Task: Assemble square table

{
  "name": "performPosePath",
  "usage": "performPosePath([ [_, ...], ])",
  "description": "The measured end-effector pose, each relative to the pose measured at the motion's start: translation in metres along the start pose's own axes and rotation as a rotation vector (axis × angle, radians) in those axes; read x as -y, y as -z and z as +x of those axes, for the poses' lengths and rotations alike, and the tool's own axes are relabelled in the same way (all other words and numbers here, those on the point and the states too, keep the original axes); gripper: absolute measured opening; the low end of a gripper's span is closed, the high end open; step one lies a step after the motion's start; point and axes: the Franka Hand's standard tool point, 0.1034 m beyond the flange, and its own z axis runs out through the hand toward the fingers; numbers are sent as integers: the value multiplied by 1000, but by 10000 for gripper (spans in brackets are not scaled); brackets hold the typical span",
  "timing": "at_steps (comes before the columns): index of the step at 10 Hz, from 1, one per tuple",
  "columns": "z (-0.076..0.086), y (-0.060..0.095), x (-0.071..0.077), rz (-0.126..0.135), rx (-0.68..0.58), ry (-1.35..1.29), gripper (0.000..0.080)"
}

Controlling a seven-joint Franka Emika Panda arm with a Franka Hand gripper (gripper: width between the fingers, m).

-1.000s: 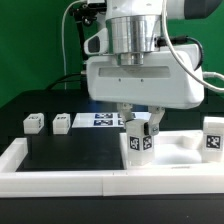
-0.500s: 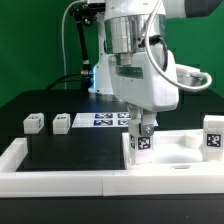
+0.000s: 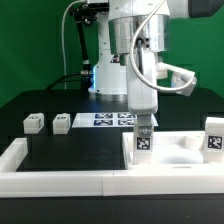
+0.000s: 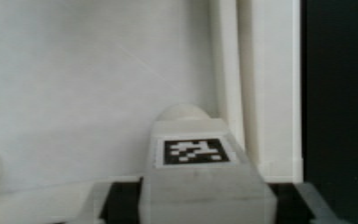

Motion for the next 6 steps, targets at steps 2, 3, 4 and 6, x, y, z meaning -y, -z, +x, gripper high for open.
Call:
performPosePath([
  [2,1,0,0,0,0,28,369],
  [3,3,0,0,0,-1,86,504],
  [4,3,0,0,-1,-1,119,623],
  [6,3,0,0,-1,-2,217,641],
])
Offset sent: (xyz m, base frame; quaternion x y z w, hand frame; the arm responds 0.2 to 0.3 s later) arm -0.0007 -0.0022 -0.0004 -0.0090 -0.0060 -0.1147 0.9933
